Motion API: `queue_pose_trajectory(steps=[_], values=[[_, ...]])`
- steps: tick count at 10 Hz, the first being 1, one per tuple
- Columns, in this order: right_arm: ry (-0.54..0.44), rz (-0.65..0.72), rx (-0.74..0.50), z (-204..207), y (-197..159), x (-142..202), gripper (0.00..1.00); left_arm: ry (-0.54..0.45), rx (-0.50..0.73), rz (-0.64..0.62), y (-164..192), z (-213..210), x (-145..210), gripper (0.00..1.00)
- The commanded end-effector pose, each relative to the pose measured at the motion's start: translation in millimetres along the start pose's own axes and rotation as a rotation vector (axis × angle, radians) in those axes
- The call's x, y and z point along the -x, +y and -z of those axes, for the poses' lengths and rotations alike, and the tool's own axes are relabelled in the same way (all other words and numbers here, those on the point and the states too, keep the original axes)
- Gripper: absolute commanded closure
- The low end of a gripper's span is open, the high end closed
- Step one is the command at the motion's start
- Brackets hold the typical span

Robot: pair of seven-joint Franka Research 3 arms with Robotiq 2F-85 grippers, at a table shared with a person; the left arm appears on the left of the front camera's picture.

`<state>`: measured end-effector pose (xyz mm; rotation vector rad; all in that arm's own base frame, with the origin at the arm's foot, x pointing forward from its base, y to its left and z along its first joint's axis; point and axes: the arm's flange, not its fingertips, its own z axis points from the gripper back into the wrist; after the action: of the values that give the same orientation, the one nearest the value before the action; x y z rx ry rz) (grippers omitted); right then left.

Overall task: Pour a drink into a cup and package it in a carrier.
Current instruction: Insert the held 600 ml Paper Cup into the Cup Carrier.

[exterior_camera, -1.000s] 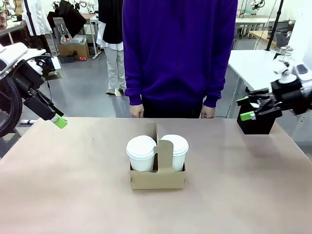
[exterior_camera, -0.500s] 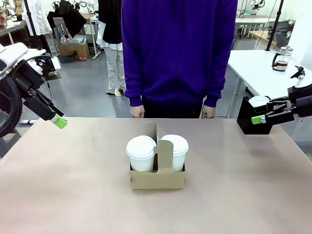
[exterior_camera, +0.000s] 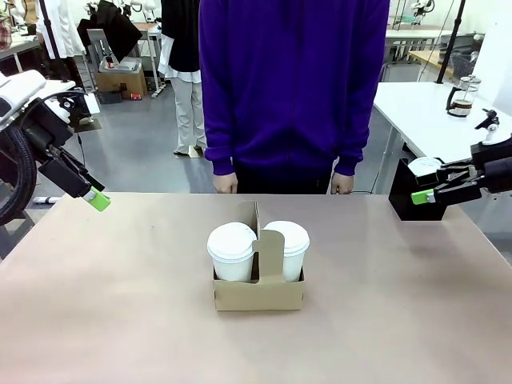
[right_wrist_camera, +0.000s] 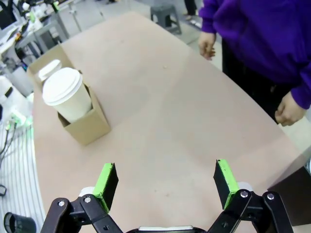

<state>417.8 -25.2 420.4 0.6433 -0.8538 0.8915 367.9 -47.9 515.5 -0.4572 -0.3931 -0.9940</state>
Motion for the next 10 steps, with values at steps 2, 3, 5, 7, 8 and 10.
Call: queue_pose_trajectory(steps=[2, 3, 5, 7, 8, 10], values=[[-0.008, -0.009, -0.010, -1.6, -1.0, -1.8, 0.00, -0.020, 0.011, 0.001, -0.9, 0.7, -0.3, 0.00], [-0.008, -0.009, -0.010, -1.6, -1.0, -1.8, 0.00, -0.020, 0.011, 0.001, -0.9, 0.7, -0.3, 0.00], [-0.008, -0.009, -0.010, -1.6, -1.0, -1.8, 0.00, -0.020, 0.011, 0.001, -0.9, 0.7, -0.3, 0.00], [-0.008, -0.009, -0.010, -1.6, -1.0, -1.8, 0.00, -0.020, 0.011, 0.001, -0.9, 0.7, -0.3, 0.00], [-0.008, -0.009, -0.010, -1.6, -1.0, -1.8, 0.00, -0.020, 0.011, 0.001, -0.9, 0.7, -0.3, 0.00], [-0.008, -0.009, -0.010, -1.6, -1.0, -1.8, 0.00, -0.020, 0.011, 0.001, -0.9, 0.7, -0.3, 0.00]])
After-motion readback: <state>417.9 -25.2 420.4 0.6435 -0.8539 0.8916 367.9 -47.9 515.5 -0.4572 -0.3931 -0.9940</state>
